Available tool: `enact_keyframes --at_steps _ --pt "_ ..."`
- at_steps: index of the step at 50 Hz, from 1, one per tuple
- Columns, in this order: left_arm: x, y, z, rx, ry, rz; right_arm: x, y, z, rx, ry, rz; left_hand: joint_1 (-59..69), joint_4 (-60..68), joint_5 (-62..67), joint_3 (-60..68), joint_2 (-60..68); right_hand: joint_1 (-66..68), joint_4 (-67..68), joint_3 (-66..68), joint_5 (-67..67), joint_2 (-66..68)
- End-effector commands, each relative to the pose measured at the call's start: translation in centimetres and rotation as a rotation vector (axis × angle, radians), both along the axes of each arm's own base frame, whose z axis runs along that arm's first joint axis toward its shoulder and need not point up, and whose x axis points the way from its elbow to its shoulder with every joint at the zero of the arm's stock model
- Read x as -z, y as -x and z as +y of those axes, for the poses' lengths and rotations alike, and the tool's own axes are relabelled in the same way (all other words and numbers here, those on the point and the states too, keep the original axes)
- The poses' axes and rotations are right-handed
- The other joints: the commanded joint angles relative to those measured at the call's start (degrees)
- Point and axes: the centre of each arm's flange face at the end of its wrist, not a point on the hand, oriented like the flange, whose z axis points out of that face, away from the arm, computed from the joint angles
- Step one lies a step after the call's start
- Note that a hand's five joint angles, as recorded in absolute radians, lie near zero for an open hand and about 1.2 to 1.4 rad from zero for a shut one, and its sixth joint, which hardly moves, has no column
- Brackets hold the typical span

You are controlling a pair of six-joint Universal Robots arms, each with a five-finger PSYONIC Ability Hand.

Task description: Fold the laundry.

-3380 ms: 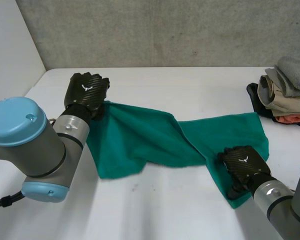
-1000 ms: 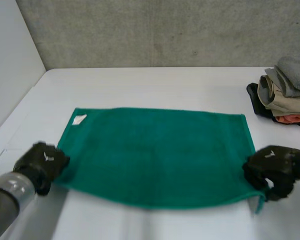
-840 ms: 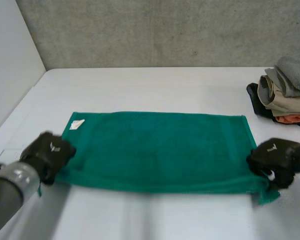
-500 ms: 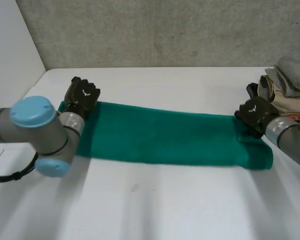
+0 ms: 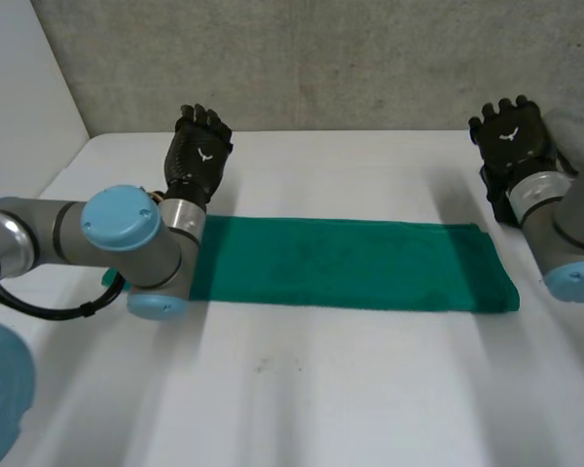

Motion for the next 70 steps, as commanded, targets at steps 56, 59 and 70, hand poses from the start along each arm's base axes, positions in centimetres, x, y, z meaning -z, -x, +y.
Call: enact_keyframes --at_steps 56,59,70 --pt "-2.9 -4.1 9.9 0.069 -0.230 0.238 8.2 9.1 6.4 -0.005 -0.518 -0.098 -1.19 -1.49 -2.57 -1.86 -1.51 30.58 28.76 30.08 28.11 29.34" --pt "-2.9 -4.1 9.9 0.070 -0.231 0.237 8.2 9.1 6.0 -0.008 -0.506 -0.098 -1.19 -1.49 -2.57 -1.86 -1.51 46.17 44.35 45.67 43.70 44.93" --pt "-3.0 -4.2 9.9 0.067 -0.228 0.237 9.1 10.8 5.2 0.068 -0.524 -0.068 -1.36 -1.66 -2.74 -2.03 -1.68 68.38 66.56 67.88 65.91 67.14"
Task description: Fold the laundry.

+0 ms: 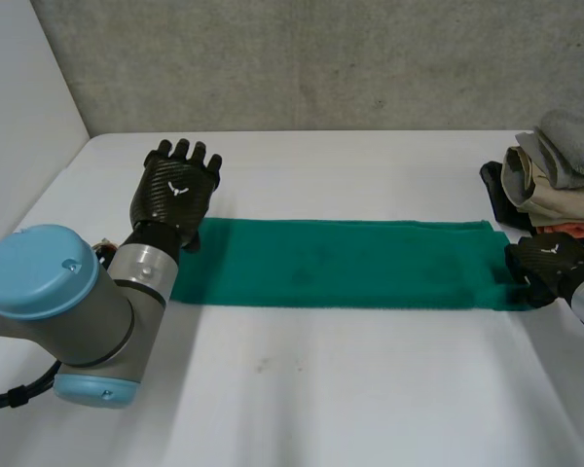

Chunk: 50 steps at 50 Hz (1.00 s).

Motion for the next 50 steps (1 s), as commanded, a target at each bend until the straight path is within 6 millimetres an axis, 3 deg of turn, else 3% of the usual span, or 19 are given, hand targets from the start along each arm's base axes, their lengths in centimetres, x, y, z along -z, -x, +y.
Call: enact_keyframes --at_steps 1,5,9,12,15,23,24,27,28,30,31,33,36,39,44,45,46,49,50 --pt "-0.2 0.0 0.0 -0.001 0.006 0.001 -0.2 2.0 -0.2 0.073 0.000 0.041 -1.36 -1.65 -2.74 -2.03 -1.68 23.42 11.97 12.13 13.84 12.56" --pt "-1.0 -0.2 0.0 -0.004 0.025 0.011 -3.5 6.4 -0.8 0.184 0.088 0.137 -1.36 -1.65 -2.74 -2.03 -1.68 23.42 11.97 12.13 13.84 12.56" --pt "-1.7 -0.7 0.3 -0.011 0.028 0.016 -4.7 9.3 -1.0 0.224 0.113 0.262 -1.36 -1.65 -2.74 -2.03 -1.68 23.42 11.97 12.13 13.84 12.56" --pt "-2.1 -1.0 0.3 -0.019 0.031 0.017 -5.1 10.2 -1.1 0.224 0.122 0.319 -1.36 -1.65 -2.74 -2.03 -1.68 23.42 11.97 12.13 13.84 12.56" --pt "-2.5 -1.7 0.2 -0.036 0.034 0.021 -5.7 9.3 -1.3 0.181 0.154 0.355 -1.40 -1.70 -2.79 -2.08 -1.73 23.42 11.97 12.13 13.84 12.56" --pt "-3.6 -3.1 0.2 -0.071 0.053 0.031 -9.3 -2.4 0.3 -0.102 0.333 0.221 -1.40 -1.70 -2.79 -2.08 -1.73 23.42 11.97 12.13 13.84 12.56" --pt "-3.7 -3.4 0.1 -0.078 0.056 0.032 -10.0 -5.4 1.2 -0.183 0.377 0.191 -1.40 -1.70 -2.79 -2.08 -1.73 23.42 11.97 12.13 13.84 12.56" --pt "-4.1 -3.9 0.0 -0.093 0.063 0.038 -11.1 -10.9 3.4 -0.335 0.457 0.144 -1.40 -1.70 -2.79 -2.08 -1.73 23.42 11.97 12.13 13.84 12.56" --pt "-4.2 -4.1 0.0 -0.098 0.062 0.046 -11.5 -14.0 5.0 -0.423 0.497 0.115 -1.40 -1.70 -2.79 -2.08 -1.73 23.42 11.97 12.13 13.84 12.56" --pt "-4.3 -4.3 0.0 -0.100 0.060 0.055 -11.1 -16.9 6.5 -0.507 0.521 0.092 -1.40 -1.70 -2.79 -2.08 -1.73 23.42 11.97 12.13 13.84 12.56" --pt "-4.4 -4.5 0.0 -0.103 0.058 0.064 -10.0 -20.1 8.2 -0.604 0.531 0.069 -1.40 -1.70 -2.79 -2.08 -1.73 23.42 11.97 12.13 13.84 12.56" --pt "-4.4 -4.6 0.1 -0.107 0.055 0.069 -8.5 -23.6 10.2 -0.719 0.540 0.035 -1.40 -1.70 -2.79 -2.08 -1.73 23.42 11.97 12.13 13.84 12.56" --pt "-4.3 -4.7 0.1 -0.108 0.047 0.072 -5.6 -27.3 12.4 -0.857 0.511 0.005 -1.40 -1.70 -2.79 -2.08 -1.73 23.42 11.97 12.13 13.84 12.56" --pt "-4.2 -4.7 0.2 -0.108 0.042 0.071 -2.6 -29.7 13.9 -0.951 0.482 -0.013 -1.40 -1.70 -2.79 -2.08 -1.73 23.42 11.97 12.13 13.84 12.56" --pt "-4.0 -4.5 0.4 -0.101 0.035 0.069 0.2 -30.6 14.4 -0.978 0.445 -0.001 -1.40 -1.70 -2.79 -2.08 -1.73 18.82 7.37 7.52 9.23 7.96" --pt "-4.0 -4.5 0.4 -0.099 0.035 0.069 -0.3 -30.5 14.1 -0.947 0.444 -0.006 -1.40 -1.70 -2.79 -2.08 -1.73 -9.87 -21.32 -21.17 -19.46 -20.73" --pt "-4.0 -4.4 0.4 -0.097 0.035 0.069 -0.8 -30.3 13.6 -0.912 0.445 -0.003 -1.40 -1.70 -2.79 -2.08 -1.73 -19.49 -30.93 -30.78 -29.07 -30.35" --pt "-4.1 -4.3 0.5 -0.094 0.037 0.070 -4.2 -28.9 12.0 -0.690 0.445 -0.032 -1.40 -1.70 -2.79 -2.08 -1.73 -29.66 -41.10 -40.95 -39.24 -40.51" --pt "-4.1 -4.3 0.5 -0.094 0.039 0.071 -6.0 -27.3 10.7 -0.539 0.425 -0.073 -1.40 -1.70 -2.79 -2.08 -1.73 -33.67 -45.12 -44.97 -43.26 -44.53"
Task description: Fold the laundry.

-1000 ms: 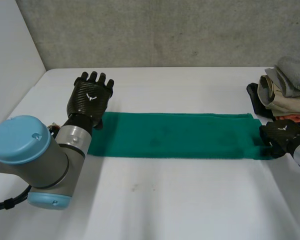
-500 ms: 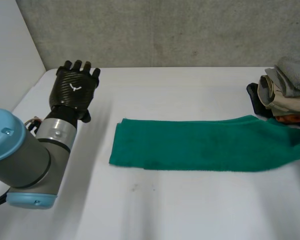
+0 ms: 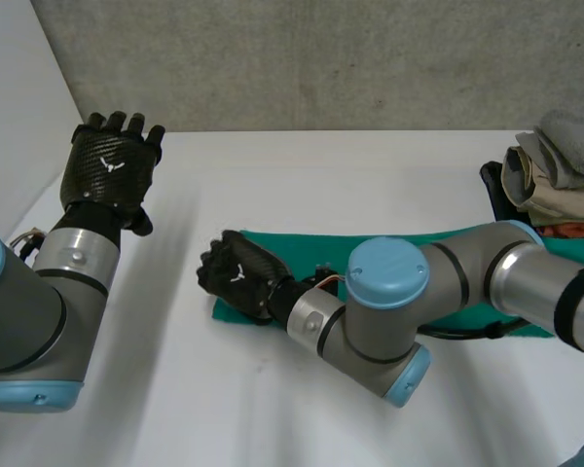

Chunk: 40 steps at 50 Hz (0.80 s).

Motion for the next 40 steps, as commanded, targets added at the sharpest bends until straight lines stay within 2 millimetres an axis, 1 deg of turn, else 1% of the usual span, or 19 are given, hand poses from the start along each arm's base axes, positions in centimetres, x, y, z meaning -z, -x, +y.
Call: enact_keyframes --at_steps 1,2,3,6,7,9,10,12,13,14,17,18,22,23,24,26,30,36,40 --pt "-0.1 0.3 0.2 0.010 0.003 0.000 -6.1 4.6 -4.5 0.449 -0.095 -0.158 -1.40 -1.70 -2.79 -2.08 -1.73 -7.38 -13.84 -13.02 -13.61 -12.44" --pt "-0.1 0.3 0.2 0.010 0.003 0.000 -6.9 5.9 -5.6 0.511 -0.111 -0.189 -1.40 -1.70 -2.79 -2.08 -1.73 -7.22 -13.67 -12.85 -13.44 -12.27" --pt "-0.1 0.3 0.3 0.014 0.004 0.000 -8.6 9.3 -7.8 0.629 -0.152 -0.256 -1.40 -1.70 -2.79 -2.08 -1.73 -6.88 -13.34 -12.52 -13.10 -11.94" --pt "-0.1 0.5 0.4 0.022 0.004 0.002 -10.4 14.2 -10.0 0.744 -0.204 -0.320 -1.40 -1.70 -2.79 -2.08 -1.73 -4.37 -10.82 -10.00 -10.59 -9.43" --pt "-0.1 0.6 0.5 0.027 0.002 0.001 -10.7 17.0 -10.6 0.800 -0.239 -0.315 -1.40 -1.70 -2.79 -2.08 -1.73 0.31 -6.15 -5.33 -5.91 -4.75" --pt "0.0 0.8 0.6 0.031 0.000 0.000 -10.4 19.5 -10.9 0.838 -0.280 -0.289 -1.40 -1.70 -2.79 -2.08 -1.73 1.70 -4.76 -3.94 -4.52 -3.36" --pt "0.1 0.9 0.7 0.034 -0.002 -0.001 -9.6 22.2 -11.5 0.894 -0.322 -0.262 -1.40 -1.70 -2.79 -2.08 -1.73 2.20 -4.25 -3.43 -4.02 -2.86" --pt "0.3 1.0 0.8 0.039 -0.008 -0.002 -8.8 24.7 -11.9 0.937 -0.372 -0.240 -1.40 -1.70 -2.79 -2.08 -1.73 2.71 -3.75 -2.93 -3.52 -2.35" --pt "0.4 1.0 0.9 0.041 -0.011 -0.001 -8.4 25.5 -12.1 0.949 -0.391 -0.232 -1.40 -1.70 -2.79 -2.08 -1.73 2.88 -3.58 -2.76 -3.35 -2.18" --pt "0.5 1.0 1.0 0.043 -0.017 0.000 -7.6 27.6 -12.6 0.971 -0.424 -0.214 -1.40 -1.70 -2.79 -2.08 -1.73 3.05 -3.41 -2.59 -3.18 -2.01" --pt "0.9 1.0 1.1 0.047 -0.033 0.013 -6.9 29.8 -13.1 0.997 -0.427 -0.190 -1.40 -1.70 -2.79 -2.08 -1.73 7.74 1.28 2.10 1.51 2.68" --pt "0.9 1.0 1.2 0.048 -0.036 0.016 -6.6 30.9 -13.4 1.004 -0.412 -0.167 -1.40 -1.70 -2.79 -2.08 -1.73 10.42 3.97 4.79 4.20 5.36" --pt "1.4 1.2 1.4 0.060 -0.056 0.026 -5.9 32.4 -14.1 1.008 -0.369 -0.131 -1.40 -1.70 -2.79 -2.08 -1.73 11.95 5.50 6.32 5.73 6.89" --pt "1.4 1.2 1.4 0.061 -0.056 0.026 -5.6 32.4 -14.3 1.000 -0.360 -0.121 -1.40 -1.70 -2.79 -2.08 -1.73 12.13 5.67 6.49 5.91 7.07" --pt "1.6 1.3 1.4 0.063 -0.060 0.024 -4.8 32.4 -14.7 0.987 -0.345 -0.106 -1.40 -1.70 -2.79 -2.08 -1.73 12.13 5.68 6.50 5.91 7.07" --pt "1.5 1.3 1.4 0.064 -0.059 0.026 -4.2 32.5 -15.5 0.949 -0.291 -0.083 -1.40 -1.70 -2.79 -2.08 -1.73 11.96 5.51 6.33 5.74 6.90" --pt "1.6 1.3 1.5 0.064 -0.062 0.026 -3.9 32.1 -16.1 0.863 -0.193 0.004 -1.40 -1.70 -2.79 -2.08 -1.73 11.96 5.51 6.33 5.74 6.90" --pt "1.7 1.3 1.5 0.064 -0.065 0.025 -2.8 31.7 -16.2 0.762 -0.120 0.172 -1.40 -1.70 -2.79 -2.08 -1.73 11.96 5.51 6.33 5.74 6.90" --pt "1.7 1.3 1.5 0.064 -0.065 0.025 -2.1 32.1 -16.6 0.743 -0.109 0.246 -1.40 -1.70 -2.79 -2.08 -1.73 11.96 5.51 6.33 5.74 6.90"
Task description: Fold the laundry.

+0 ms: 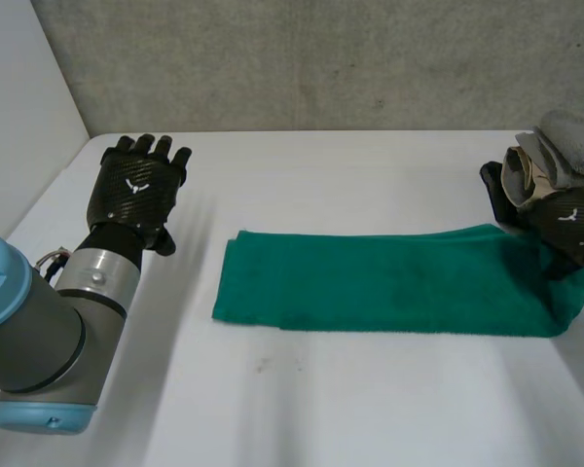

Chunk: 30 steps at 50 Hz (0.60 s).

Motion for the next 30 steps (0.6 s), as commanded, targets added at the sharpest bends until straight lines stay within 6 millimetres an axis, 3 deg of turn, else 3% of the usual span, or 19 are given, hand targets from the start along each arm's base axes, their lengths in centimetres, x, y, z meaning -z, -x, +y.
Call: enact_keyframes --at_steps 1,15,30 --pt "0.0 0.0 0.0 -0.001 -0.001 -0.002 1.5 0.2 -0.5 -0.103 -0.027 0.184 -1.40 -1.70 -2.79 -2.08 -1.72 11.66 6.09 6.13 7.25 6.46" --pt "0.2 -0.1 0.1 -0.001 -0.007 -0.004 1.6 1.5 -1.8 -0.136 0.015 0.274 -1.40 -1.70 -2.79 -2.08 -1.72 11.49 5.92 5.97 7.09 6.29" --pt "0.3 -0.1 0.1 -0.003 -0.008 -0.005 3.7 2.5 -2.8 -0.186 -0.008 0.391 -1.40 -1.70 -2.79 -2.08 -1.72 12.82 7.25 7.30 8.42 7.62"
